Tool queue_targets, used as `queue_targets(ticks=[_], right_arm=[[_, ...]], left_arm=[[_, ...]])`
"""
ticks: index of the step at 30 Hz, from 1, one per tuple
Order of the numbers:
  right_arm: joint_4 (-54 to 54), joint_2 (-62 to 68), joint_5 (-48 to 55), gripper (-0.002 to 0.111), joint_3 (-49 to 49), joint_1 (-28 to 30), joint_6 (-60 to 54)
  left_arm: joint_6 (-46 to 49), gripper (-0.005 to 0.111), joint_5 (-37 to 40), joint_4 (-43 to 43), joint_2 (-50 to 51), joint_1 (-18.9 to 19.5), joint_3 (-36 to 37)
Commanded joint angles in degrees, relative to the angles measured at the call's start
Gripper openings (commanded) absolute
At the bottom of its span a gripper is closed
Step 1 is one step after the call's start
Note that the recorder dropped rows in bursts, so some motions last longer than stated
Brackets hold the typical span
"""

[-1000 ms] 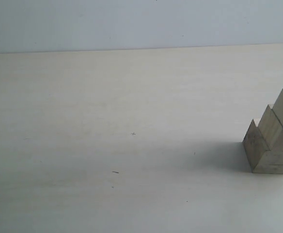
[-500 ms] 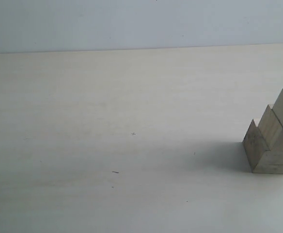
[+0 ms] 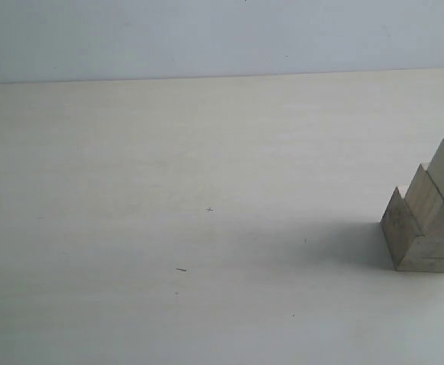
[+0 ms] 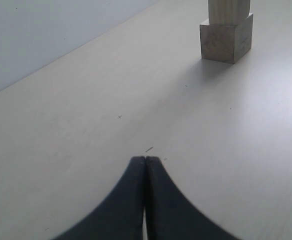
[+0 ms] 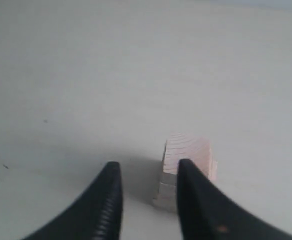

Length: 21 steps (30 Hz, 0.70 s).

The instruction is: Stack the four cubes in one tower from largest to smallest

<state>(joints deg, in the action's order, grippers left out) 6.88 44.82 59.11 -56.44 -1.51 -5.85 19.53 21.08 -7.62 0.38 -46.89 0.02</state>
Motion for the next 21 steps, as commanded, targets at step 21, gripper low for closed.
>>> queue_targets(ticks=[21], right_arm=[[3.48, -23.2, -40.7, 0.001, 39.0, 0.19, -1.78]], left_arm=[[-0.21, 0.0, -0.35, -0.09, -0.38, 0.09, -0.02]])
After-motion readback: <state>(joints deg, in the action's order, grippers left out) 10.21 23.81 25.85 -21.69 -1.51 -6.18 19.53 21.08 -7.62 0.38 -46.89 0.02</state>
